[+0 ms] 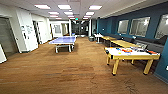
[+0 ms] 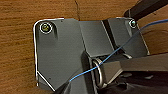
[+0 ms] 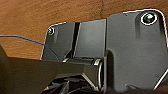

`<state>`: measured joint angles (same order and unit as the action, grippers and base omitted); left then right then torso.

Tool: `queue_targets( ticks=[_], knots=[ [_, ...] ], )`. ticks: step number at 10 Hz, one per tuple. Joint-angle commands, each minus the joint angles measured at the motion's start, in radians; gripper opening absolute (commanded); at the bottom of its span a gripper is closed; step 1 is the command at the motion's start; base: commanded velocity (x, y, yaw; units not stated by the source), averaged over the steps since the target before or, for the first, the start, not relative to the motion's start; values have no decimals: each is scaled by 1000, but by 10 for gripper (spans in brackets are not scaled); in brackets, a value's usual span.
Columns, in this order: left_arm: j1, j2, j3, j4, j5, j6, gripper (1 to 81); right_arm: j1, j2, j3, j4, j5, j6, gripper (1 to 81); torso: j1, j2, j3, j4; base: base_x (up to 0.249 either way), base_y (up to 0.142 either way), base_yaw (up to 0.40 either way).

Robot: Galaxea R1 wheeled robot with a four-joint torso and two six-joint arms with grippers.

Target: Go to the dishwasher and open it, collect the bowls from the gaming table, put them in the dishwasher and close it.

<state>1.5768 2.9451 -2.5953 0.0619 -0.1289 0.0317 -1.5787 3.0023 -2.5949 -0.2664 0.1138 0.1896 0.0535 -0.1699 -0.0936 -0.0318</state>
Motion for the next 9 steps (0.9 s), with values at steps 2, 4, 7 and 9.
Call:
queue_targets(
  ticks=[2, 4, 7, 9],
  knots=[
    [-45, -4, 3, 4, 46, 8, 811, 50, 0, 6, -16, -37, -4, 811, 0, 0, 0, 0, 194, 0, 0],
    [-45, -3, 3, 4, 48, 8, 811, 47, 0, 6, -16, -37, -5, 811, 0, 0, 0, 0, 194, 0, 0],
    [-47, 0, 3, 6, 48, 8, 811, 44, 0, 6, -16, -36, -5, 811, 0, 0, 0, 0, 194, 0, 0],
    [-45, -1, 3, 6, 48, 8, 811, 44, 0, 6, -16, -36, -5, 811, 0, 0, 0, 0, 194, 0, 0]
  ],
)
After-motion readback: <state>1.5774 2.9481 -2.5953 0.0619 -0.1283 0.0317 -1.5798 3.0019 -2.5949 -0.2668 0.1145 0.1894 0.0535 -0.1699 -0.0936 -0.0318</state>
